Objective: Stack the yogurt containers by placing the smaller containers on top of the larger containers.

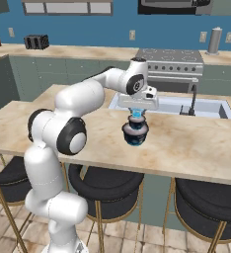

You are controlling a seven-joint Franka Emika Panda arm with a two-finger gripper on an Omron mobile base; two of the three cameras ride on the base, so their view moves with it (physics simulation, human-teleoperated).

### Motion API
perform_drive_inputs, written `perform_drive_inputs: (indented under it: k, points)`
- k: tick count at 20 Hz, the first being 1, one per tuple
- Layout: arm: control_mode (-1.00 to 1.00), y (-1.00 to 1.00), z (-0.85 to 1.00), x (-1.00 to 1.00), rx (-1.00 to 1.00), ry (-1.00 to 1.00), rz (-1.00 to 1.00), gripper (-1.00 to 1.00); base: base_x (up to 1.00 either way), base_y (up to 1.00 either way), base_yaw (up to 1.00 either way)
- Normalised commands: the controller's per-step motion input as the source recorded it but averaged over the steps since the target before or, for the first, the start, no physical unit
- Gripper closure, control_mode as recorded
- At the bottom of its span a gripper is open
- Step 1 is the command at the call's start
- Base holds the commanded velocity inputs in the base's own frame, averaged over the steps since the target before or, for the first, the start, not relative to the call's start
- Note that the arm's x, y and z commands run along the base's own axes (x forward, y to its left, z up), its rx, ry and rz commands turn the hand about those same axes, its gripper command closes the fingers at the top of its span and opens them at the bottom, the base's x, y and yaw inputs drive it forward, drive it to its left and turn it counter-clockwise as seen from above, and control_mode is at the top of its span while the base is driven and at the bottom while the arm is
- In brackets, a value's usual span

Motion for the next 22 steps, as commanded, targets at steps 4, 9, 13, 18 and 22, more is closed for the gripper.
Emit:
perform_drive_inputs:
  k: [4, 9, 13, 18, 22]
  points:
    - [-1.0, 0.0, 0.0, 0.0, 0.0, 0.0, 0.0, 1.0, 0.0, 0.0, 0.0]
    - [-1.0, 0.0, 0.0, 0.0, 0.0, 0.0, 0.0, -1.0, 0.0, 0.0, 0.0]
    - [-1.0, 0.0, 0.0, 0.0, 0.0, 0.0, 0.0, -1.0, 0.0, 0.0, 0.0]
    - [-1.0, 0.0, 0.05, 0.0, 0.0, 0.0, 0.0, -1.0, 0.0, 0.0, 0.0]
    - [-1.0, 0.0, 0.26, 0.0, 0.0, 0.0, 0.0, -1.0, 0.0, 0.0, 0.0]
